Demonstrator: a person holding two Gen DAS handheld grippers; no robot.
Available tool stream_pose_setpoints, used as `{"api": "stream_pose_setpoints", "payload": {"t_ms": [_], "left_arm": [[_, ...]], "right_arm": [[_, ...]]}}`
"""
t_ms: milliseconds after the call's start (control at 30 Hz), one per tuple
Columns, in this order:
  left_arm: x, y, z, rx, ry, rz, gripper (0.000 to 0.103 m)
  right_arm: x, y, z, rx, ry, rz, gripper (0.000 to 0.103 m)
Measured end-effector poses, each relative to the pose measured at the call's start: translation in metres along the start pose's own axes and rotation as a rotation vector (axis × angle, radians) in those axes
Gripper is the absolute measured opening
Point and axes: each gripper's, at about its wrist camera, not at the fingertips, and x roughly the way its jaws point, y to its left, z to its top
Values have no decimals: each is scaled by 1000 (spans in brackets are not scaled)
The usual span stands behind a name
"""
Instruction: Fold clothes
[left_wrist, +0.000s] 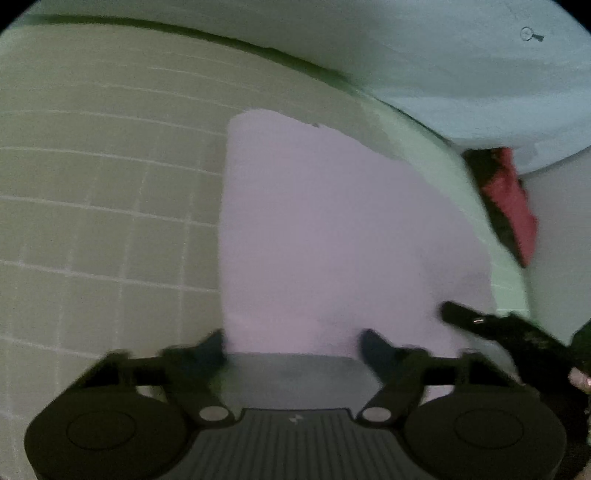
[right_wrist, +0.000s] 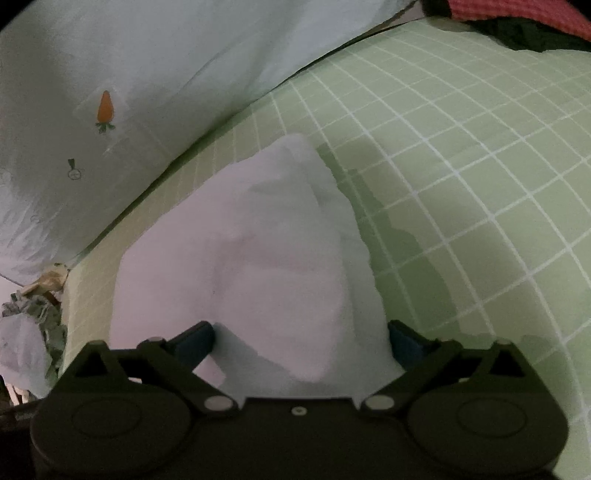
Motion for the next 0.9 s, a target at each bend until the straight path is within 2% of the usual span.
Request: {"api": "stream_pose_setpoints", "payload": {"t_ms": [33, 67, 133, 200, 267, 433, 600, 767, 900], "left_arm": [[0, -2, 1, 20, 2, -21, 39], [-2, -6, 3, 45, -2, -26, 30], [-8, -14, 6, 100, -13, -47, 19], [-20, -23, 7, 132, -34, -91, 16], [-29, -39, 11, 171, -56, -132, 15], [-30, -89, 18, 266, -74, -192, 15], [-15, -154, 25, 315, -90, -282, 15], [17, -240, 27, 371, -140, -330, 15], [54, -315, 32, 369, -199, -364, 15]], "right_arm": [[1, 3, 0, -1, 4, 9, 78], [2, 6, 0, 0, 12, 24, 53], [-3, 8, -2, 27, -9, 25, 41], [-14, 5, -3, 88, -47, 52, 27], [-29, 1, -3, 157, -86, 92, 22], [-70, 2, -2, 166, -179, 69, 19], [-120, -30, 12, 220, -305, 57, 19], [-163, -74, 50, 211, -401, 32, 18], [-190, -129, 104, 180, -458, 36, 18]]}}
